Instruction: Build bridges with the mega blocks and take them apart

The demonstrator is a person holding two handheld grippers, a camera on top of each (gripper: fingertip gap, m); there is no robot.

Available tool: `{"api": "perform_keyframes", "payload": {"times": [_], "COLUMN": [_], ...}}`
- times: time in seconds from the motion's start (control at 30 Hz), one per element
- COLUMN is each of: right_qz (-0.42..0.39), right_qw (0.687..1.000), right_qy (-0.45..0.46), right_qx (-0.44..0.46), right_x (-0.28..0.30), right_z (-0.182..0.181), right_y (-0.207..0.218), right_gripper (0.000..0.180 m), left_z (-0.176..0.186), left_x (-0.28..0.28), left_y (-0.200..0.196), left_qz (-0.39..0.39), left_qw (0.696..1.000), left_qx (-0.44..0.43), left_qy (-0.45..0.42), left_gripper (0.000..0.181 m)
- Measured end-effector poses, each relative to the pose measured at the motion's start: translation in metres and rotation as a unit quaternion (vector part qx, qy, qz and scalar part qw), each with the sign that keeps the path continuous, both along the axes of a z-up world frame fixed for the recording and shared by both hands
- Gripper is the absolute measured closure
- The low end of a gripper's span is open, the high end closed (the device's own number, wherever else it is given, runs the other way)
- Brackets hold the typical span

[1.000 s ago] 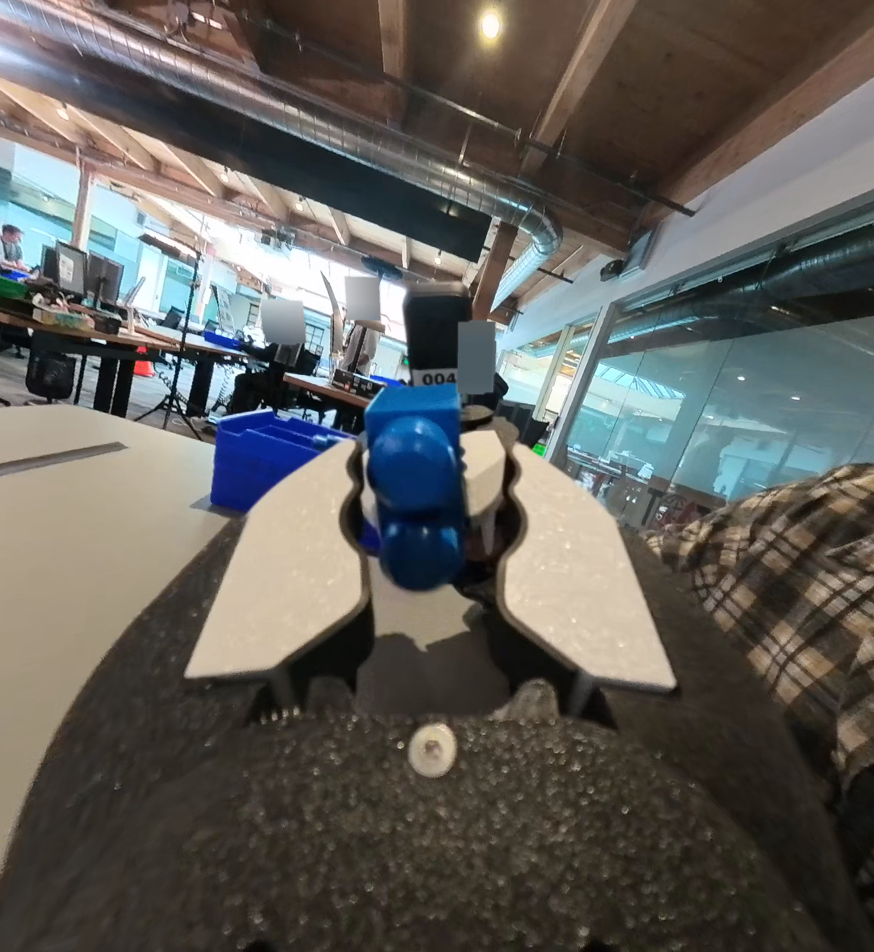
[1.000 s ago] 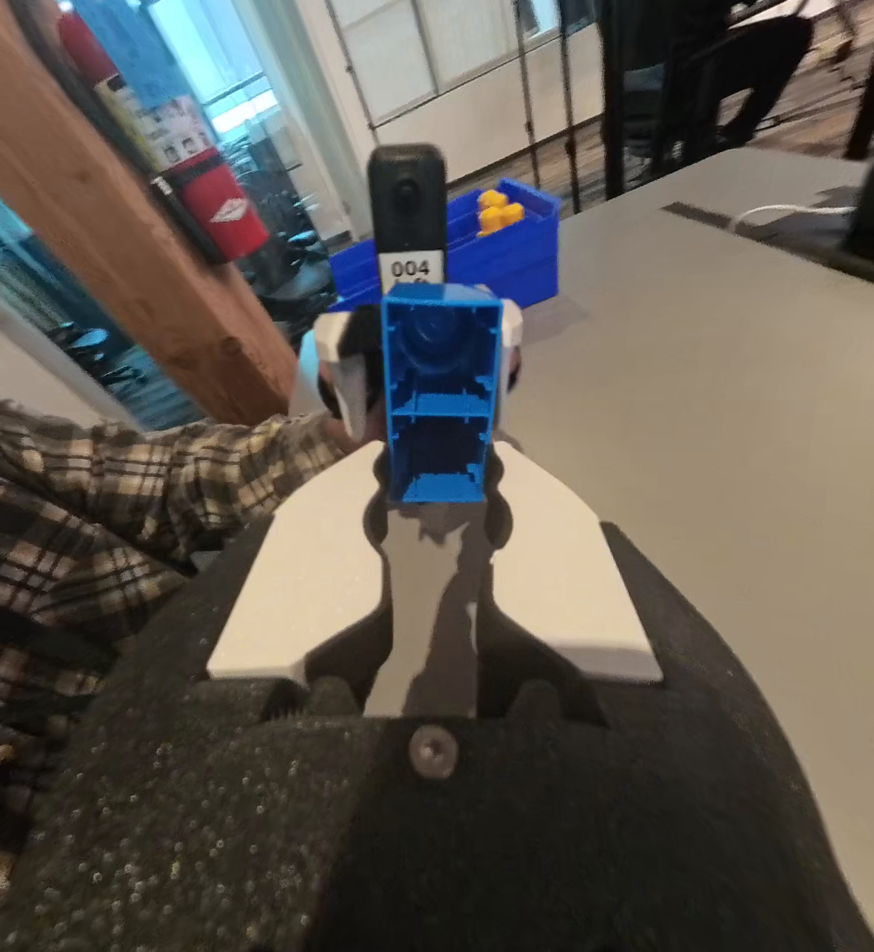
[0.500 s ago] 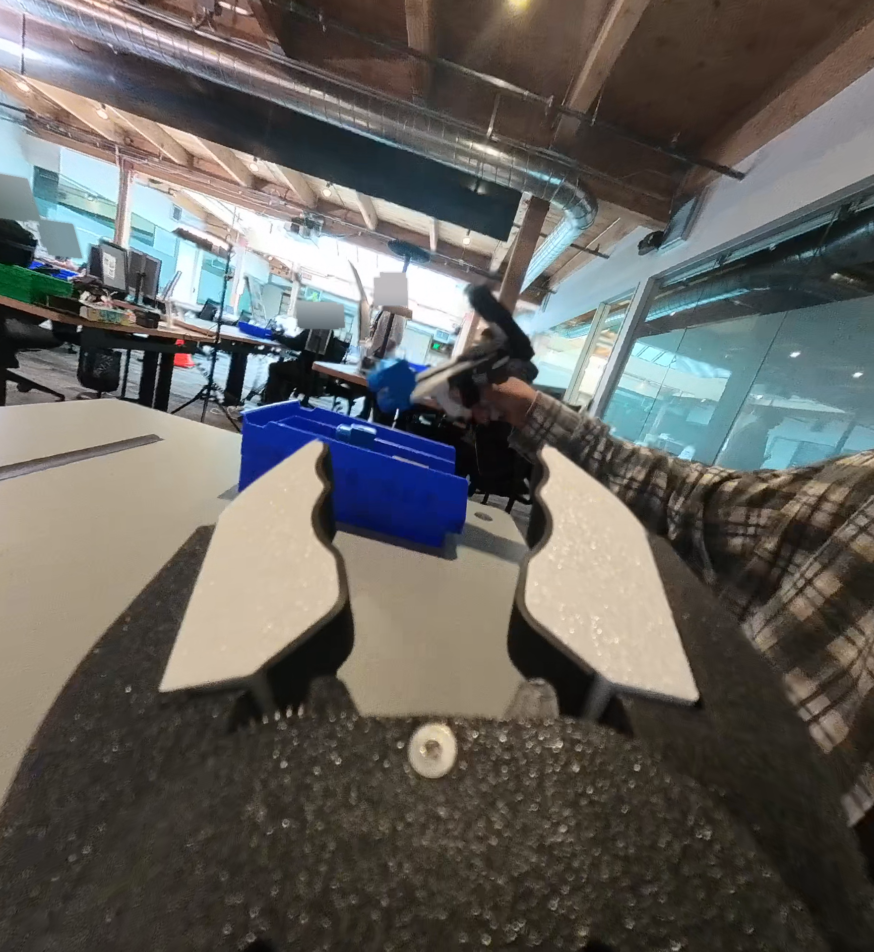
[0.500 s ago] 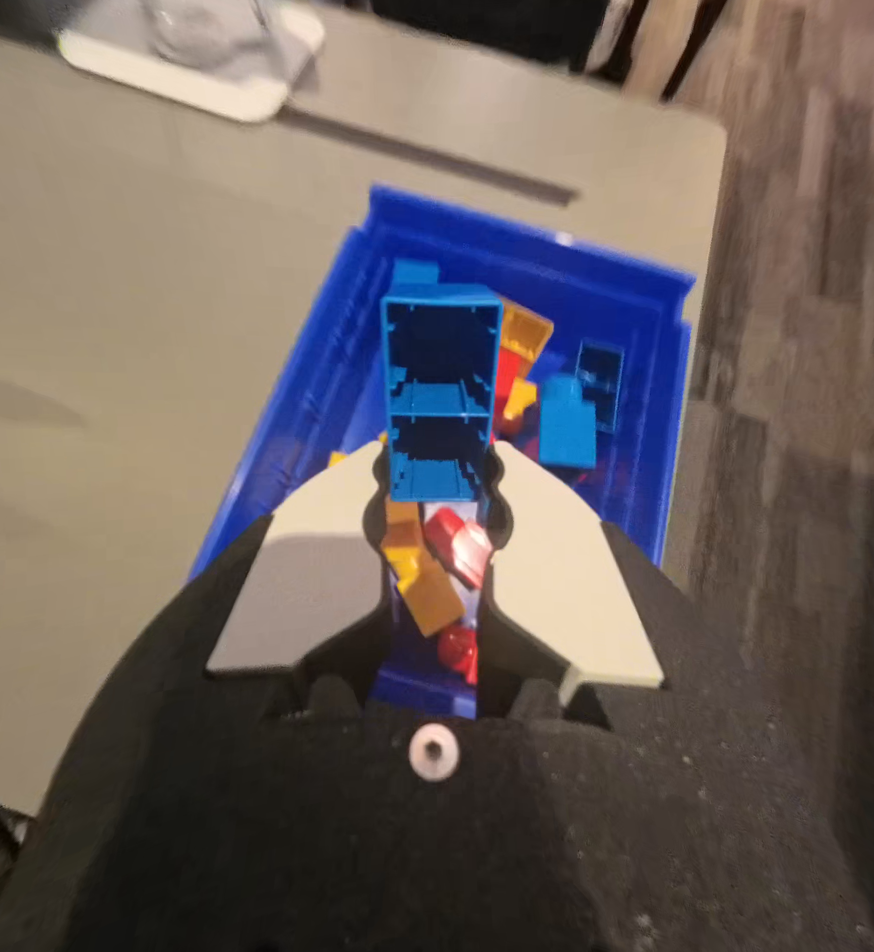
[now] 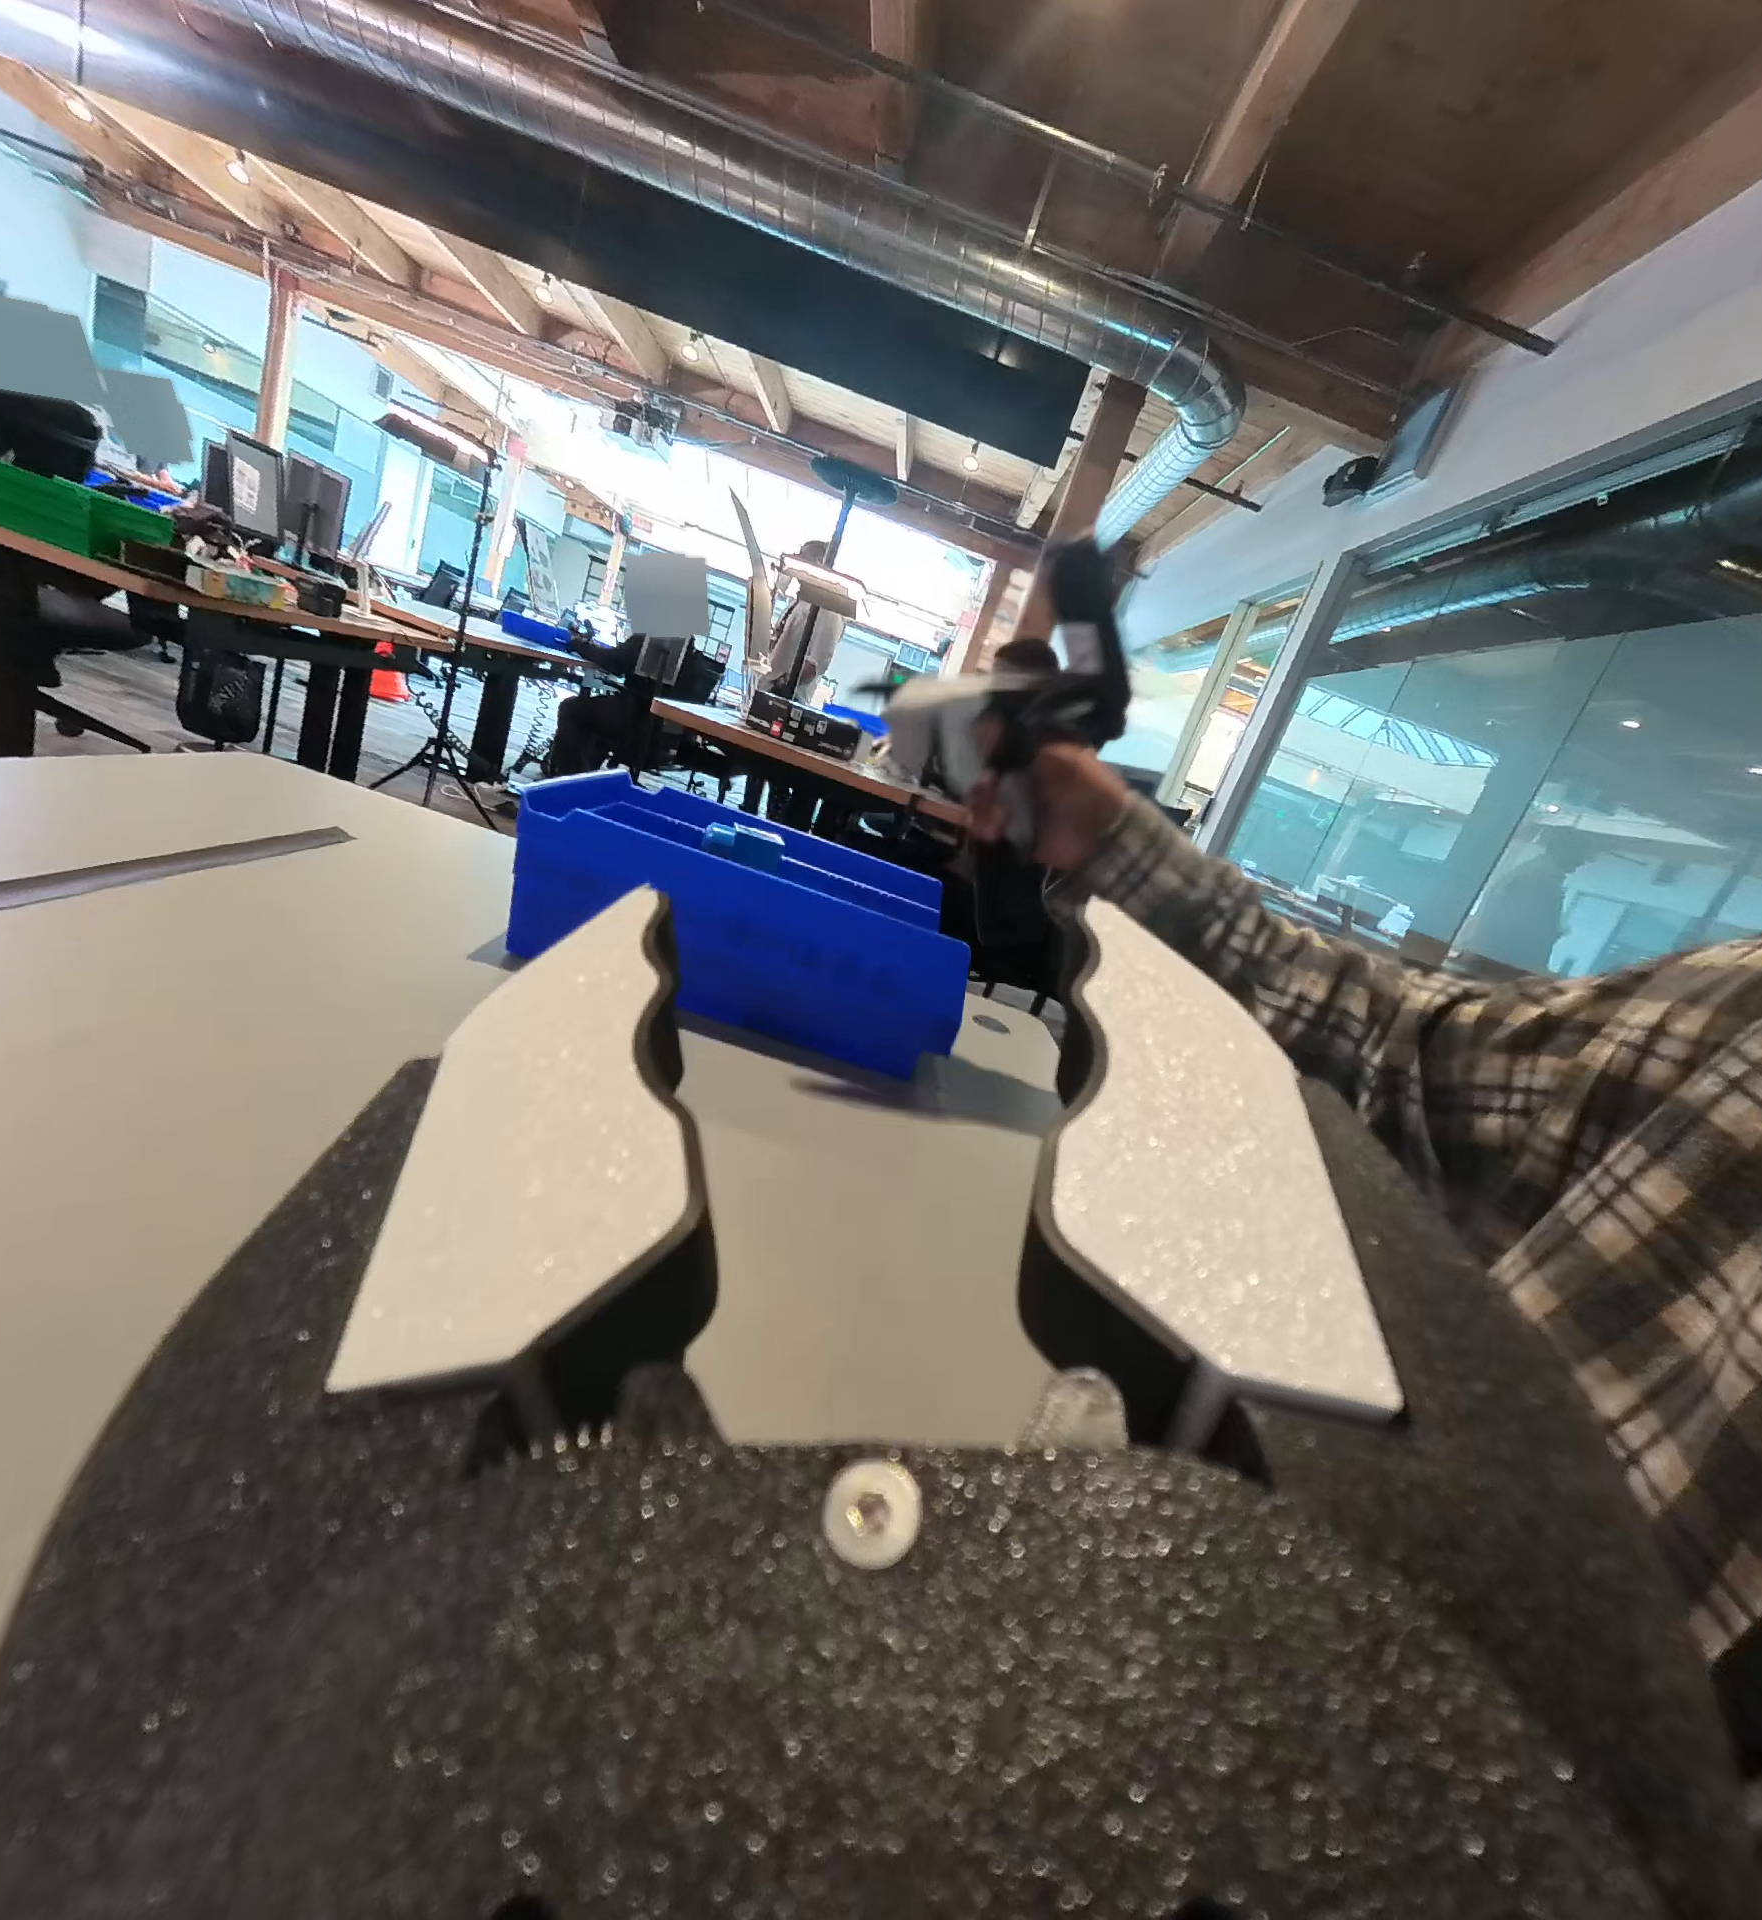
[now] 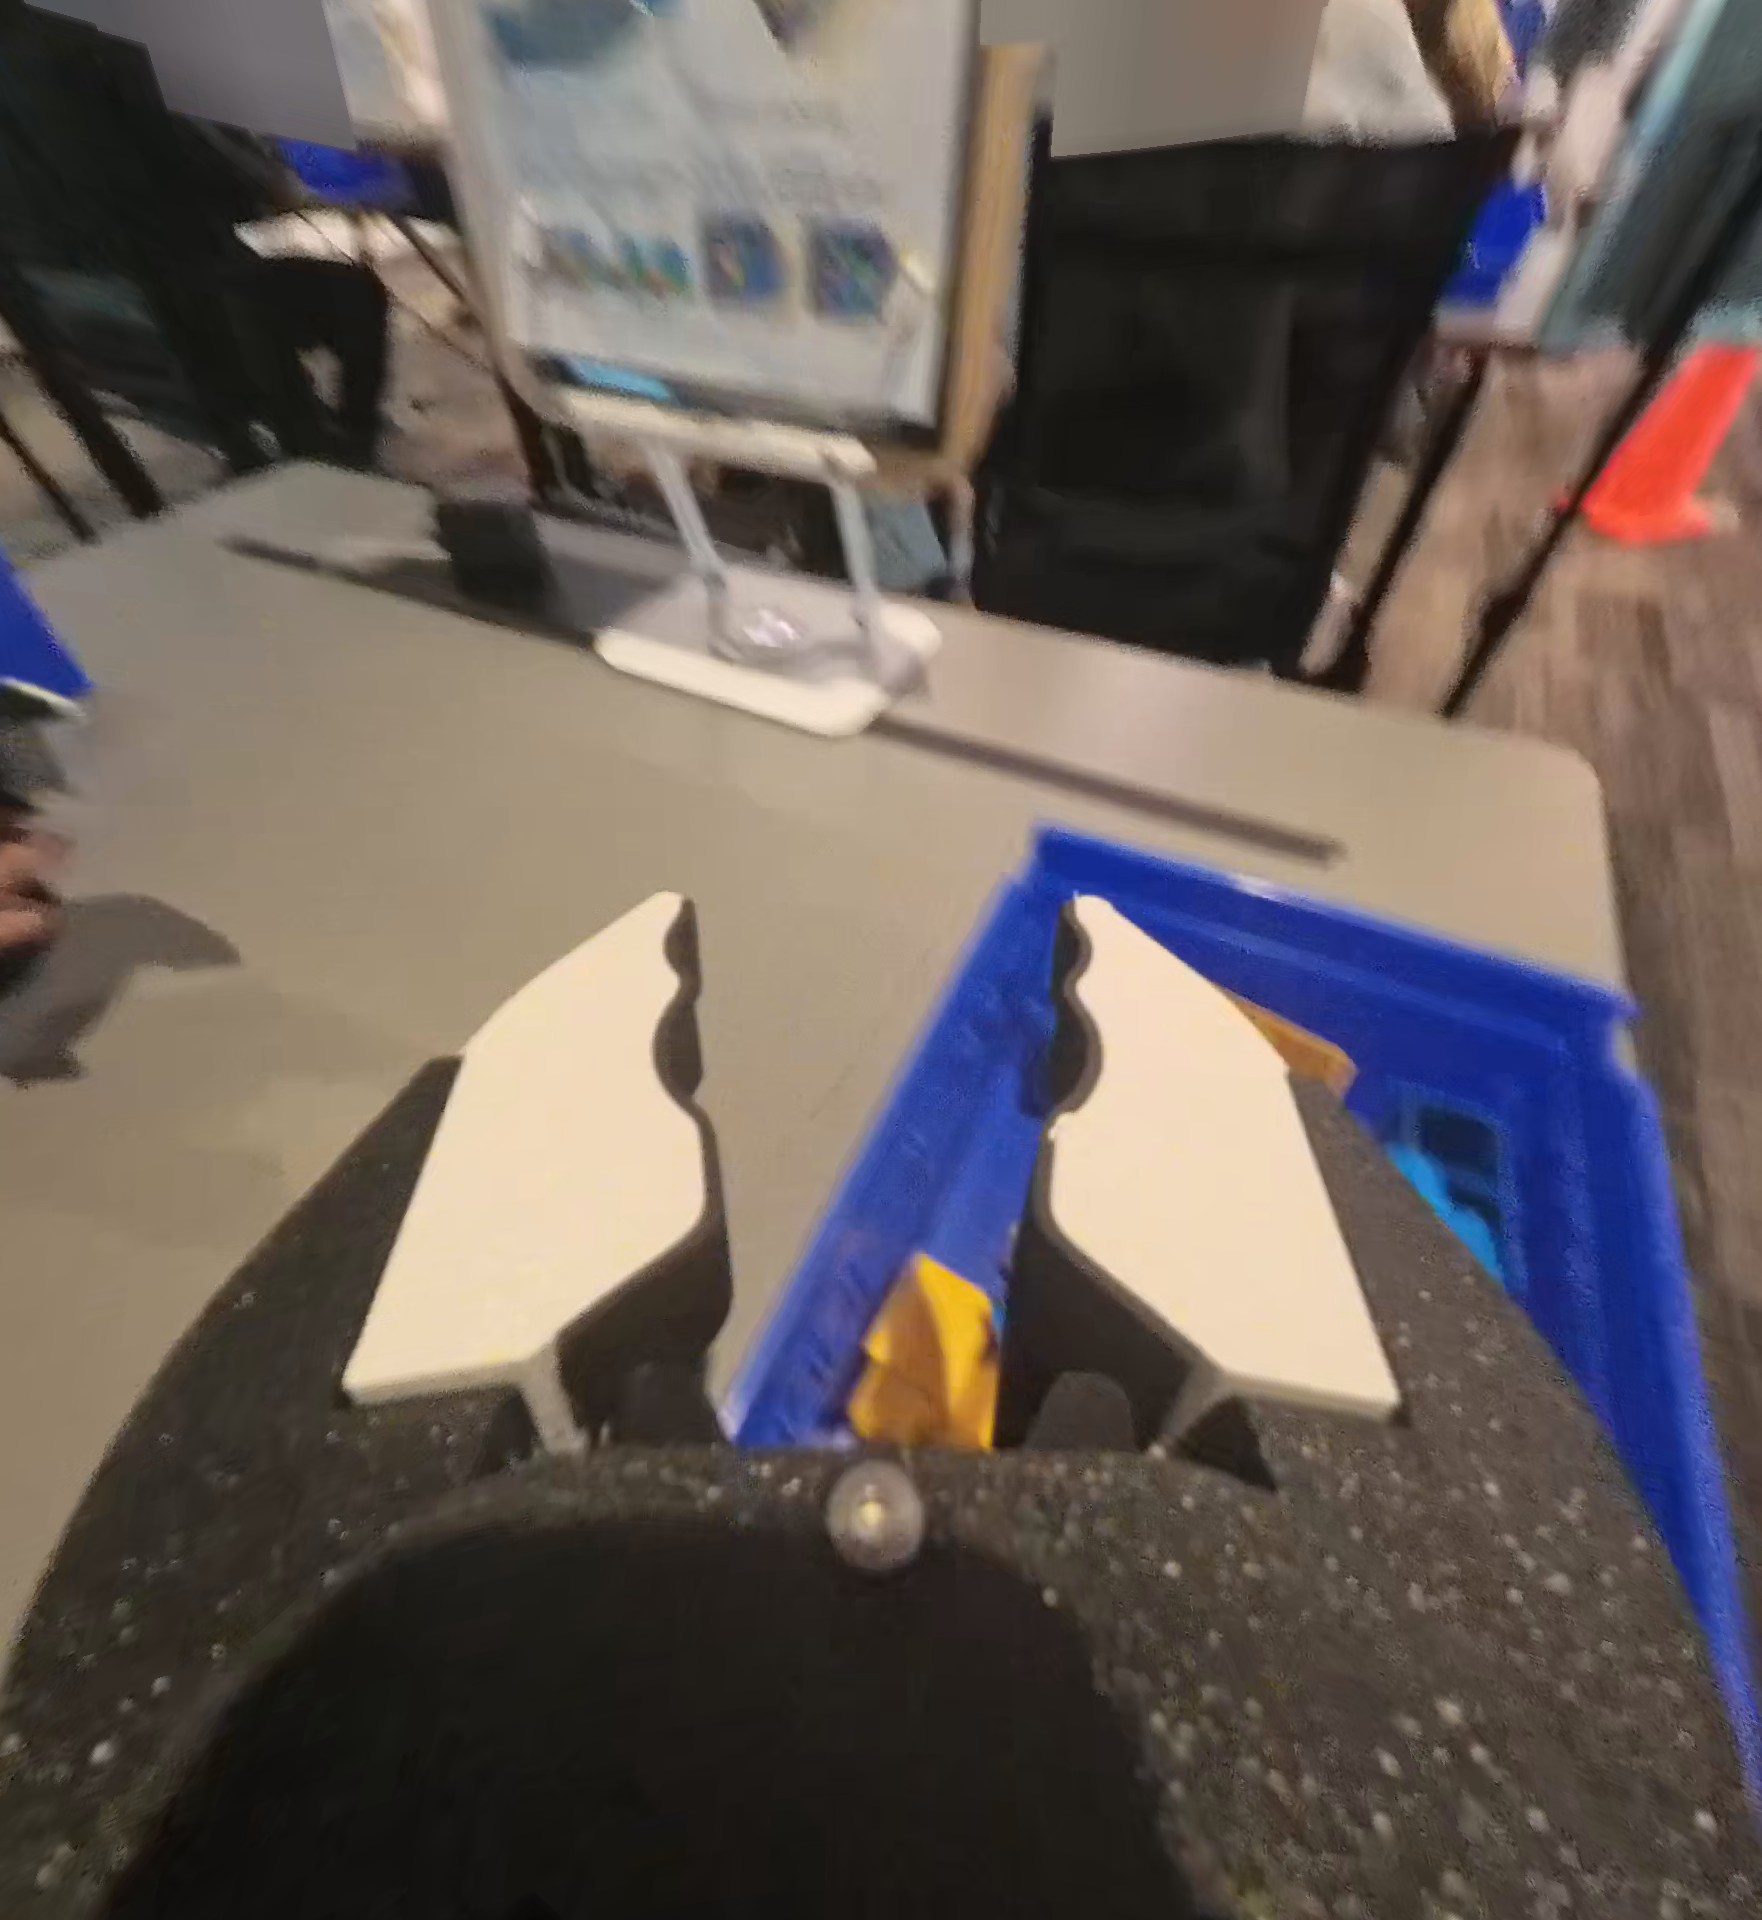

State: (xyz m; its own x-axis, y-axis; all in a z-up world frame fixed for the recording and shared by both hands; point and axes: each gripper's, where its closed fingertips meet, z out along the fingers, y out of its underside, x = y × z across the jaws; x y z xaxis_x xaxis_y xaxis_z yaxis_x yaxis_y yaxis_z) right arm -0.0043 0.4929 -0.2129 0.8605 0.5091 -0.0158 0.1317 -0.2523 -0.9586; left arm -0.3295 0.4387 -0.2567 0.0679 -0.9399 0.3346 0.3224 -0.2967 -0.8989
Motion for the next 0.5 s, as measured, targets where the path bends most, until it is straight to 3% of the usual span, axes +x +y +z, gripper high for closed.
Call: {"api": "perform_keyframes", "payload": {"times": [0.17,0.3,0.5], "right_qz": [0.085,0.141,0.179], "right_qw": [0.993,0.986,0.98], "right_qy": [0.022,0.029,0.056], "right_qx": [0.082,0.083,0.061], "right_x": [-0.097,-0.157,-0.199], "right_z": [0.017,-0.011,-0.069], "right_y": [-0.018,-0.02,-0.002], "right_gripper": [0.109,0.107,0.108], "left_z": [-0.005,-0.007,-0.009], "left_x": [0.003,0.002,0.005], "left_y": [0.001,0.002,0.001], "left_qz": [0.0,-0.001,-0.004], "left_qw": [1.0,1.0,1.0], "left_qx": [-0.002,-0.006,-0.003], "left_qy": [0.011,0.011,0.019], "left_gripper": [0.11,0.111,0.111]}}
